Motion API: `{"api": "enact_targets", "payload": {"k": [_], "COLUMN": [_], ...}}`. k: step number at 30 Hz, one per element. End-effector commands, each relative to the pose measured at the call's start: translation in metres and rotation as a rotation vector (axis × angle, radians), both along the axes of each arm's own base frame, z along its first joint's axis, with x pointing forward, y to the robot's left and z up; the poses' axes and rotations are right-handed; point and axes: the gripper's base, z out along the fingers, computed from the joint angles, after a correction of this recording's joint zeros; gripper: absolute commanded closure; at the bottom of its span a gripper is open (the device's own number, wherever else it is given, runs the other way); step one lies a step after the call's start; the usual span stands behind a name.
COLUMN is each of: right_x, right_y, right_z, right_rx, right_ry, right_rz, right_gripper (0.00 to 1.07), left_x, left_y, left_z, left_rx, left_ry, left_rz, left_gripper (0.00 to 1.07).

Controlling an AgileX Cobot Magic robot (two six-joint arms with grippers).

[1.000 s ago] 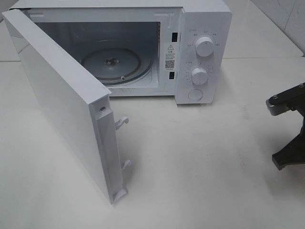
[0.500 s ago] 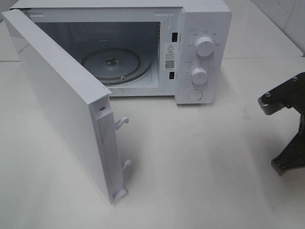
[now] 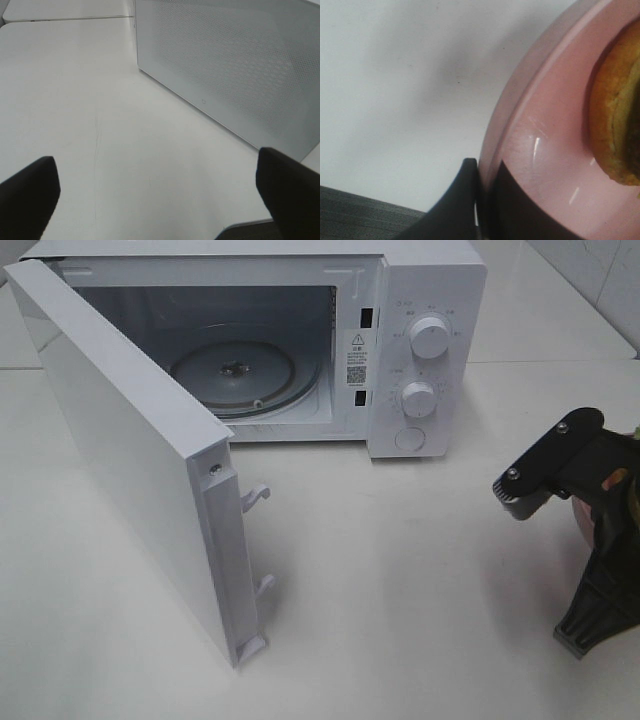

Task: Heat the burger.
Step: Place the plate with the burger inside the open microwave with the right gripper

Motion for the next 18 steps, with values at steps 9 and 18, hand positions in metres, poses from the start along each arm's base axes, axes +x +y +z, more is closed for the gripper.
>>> {"api": "enact_targets", "payload": {"k": [9, 18], "right_x": [-0.018, -0.028], "right_y": [0.021, 0.034], "right_z": [0.002, 0.002], "right_rx": [-0.059, -0.081], "right_ry": [0.040, 0.070], "right_rz": [0.242, 0.404], "right_gripper": [1.07, 1.07], "left_x": [-0.002, -0.002], "left_y": [0.000, 0.000], "left_z": [0.001, 0.001], "left_rx": [-0.004, -0.004], "left_ry": [-0.030, -0.030], "left_rz": [-0.004, -0.004], "left_gripper": [0.07, 0.07]}}
